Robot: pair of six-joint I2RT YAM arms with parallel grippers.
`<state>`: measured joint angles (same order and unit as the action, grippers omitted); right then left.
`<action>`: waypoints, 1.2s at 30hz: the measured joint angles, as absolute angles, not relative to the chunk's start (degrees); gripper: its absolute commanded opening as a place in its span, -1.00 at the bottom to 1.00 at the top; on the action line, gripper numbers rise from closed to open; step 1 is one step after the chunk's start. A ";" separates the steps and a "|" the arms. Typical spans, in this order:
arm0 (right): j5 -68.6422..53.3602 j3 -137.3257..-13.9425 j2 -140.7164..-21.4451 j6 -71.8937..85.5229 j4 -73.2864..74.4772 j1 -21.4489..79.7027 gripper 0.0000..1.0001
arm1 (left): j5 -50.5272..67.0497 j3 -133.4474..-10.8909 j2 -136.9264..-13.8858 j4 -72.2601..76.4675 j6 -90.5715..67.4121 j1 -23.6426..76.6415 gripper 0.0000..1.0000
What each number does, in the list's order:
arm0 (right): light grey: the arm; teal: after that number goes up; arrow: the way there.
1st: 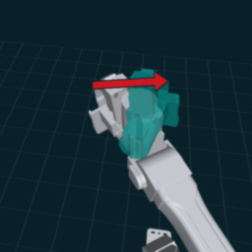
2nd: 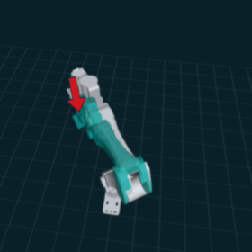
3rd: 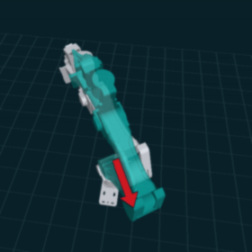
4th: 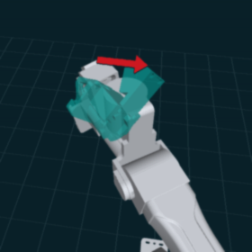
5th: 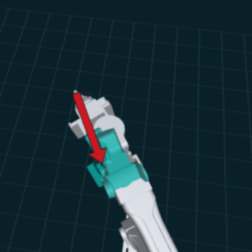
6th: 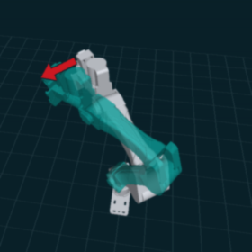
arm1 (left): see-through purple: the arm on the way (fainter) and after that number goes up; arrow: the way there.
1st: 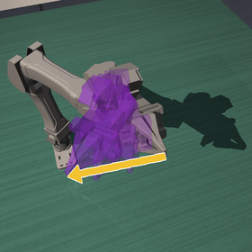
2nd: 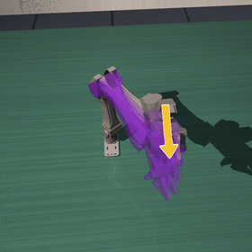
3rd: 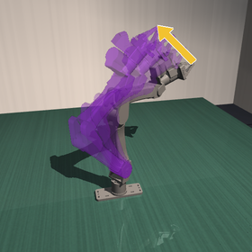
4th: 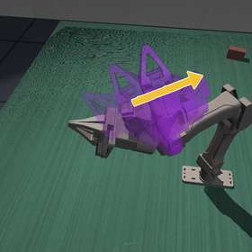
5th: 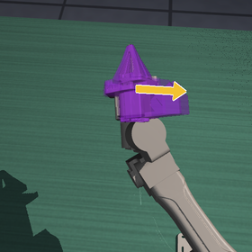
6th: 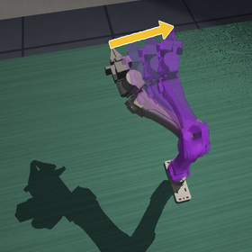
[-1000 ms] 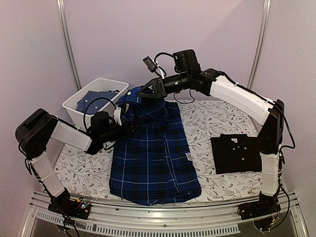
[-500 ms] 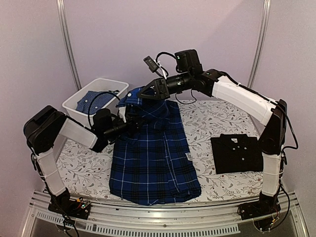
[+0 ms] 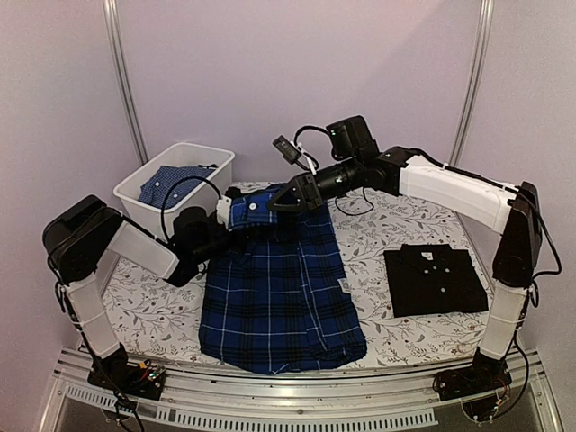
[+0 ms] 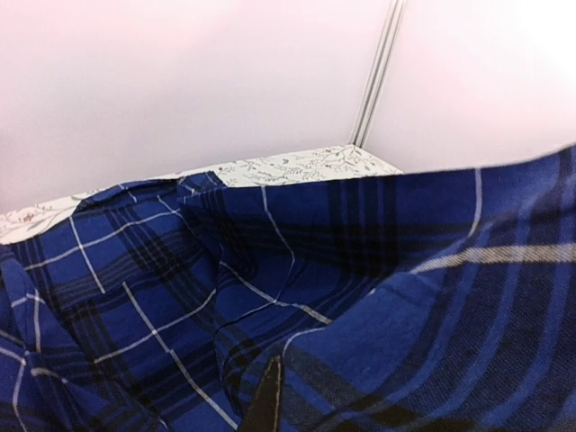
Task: Fold and stack the long sleeve shirts
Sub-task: Smooth out the 1/3-folded shirt at the center of the board.
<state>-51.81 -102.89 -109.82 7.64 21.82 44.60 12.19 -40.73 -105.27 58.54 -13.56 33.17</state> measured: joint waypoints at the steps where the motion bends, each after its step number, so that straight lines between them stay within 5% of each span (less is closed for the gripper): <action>1: -51.16 -99.88 -108.16 7.62 21.89 44.53 -1.00 | 11.40 -40.42 -105.23 58.11 -13.56 33.56 -0.91; 7: -46.68 -83.68 -99.00 8.45 22.50 43.66 -1.00 | 8.45 -39.66 -105.03 55.31 -13.15 36.42 -0.87; 15: -42.28 -61.36 -90.80 12.36 23.35 43.13 -0.97 | 7.31 -39.24 -104.90 50.17 -10.74 38.24 -0.44; 23: -37.71 -52.16 -90.74 15.92 25.71 43.88 0.05 | 8.49 -37.08 -100.36 43.55 -9.47 39.44 -0.34; 27: -34.50 -53.49 -89.06 16.38 27.05 44.14 0.39 | 10.04 -37.08 -96.55 39.24 -9.45 39.44 -0.35; 31: -30.24 -58.37 -86.39 16.86 27.81 43.64 0.43 | 12.40 -36.88 -92.33 36.49 -10.96 38.79 -0.37; 36: -24.34 -70.72 -89.86 18.41 25.34 40.60 0.18 | 17.34 -36.69 -90.45 36.34 -17.37 34.76 -0.42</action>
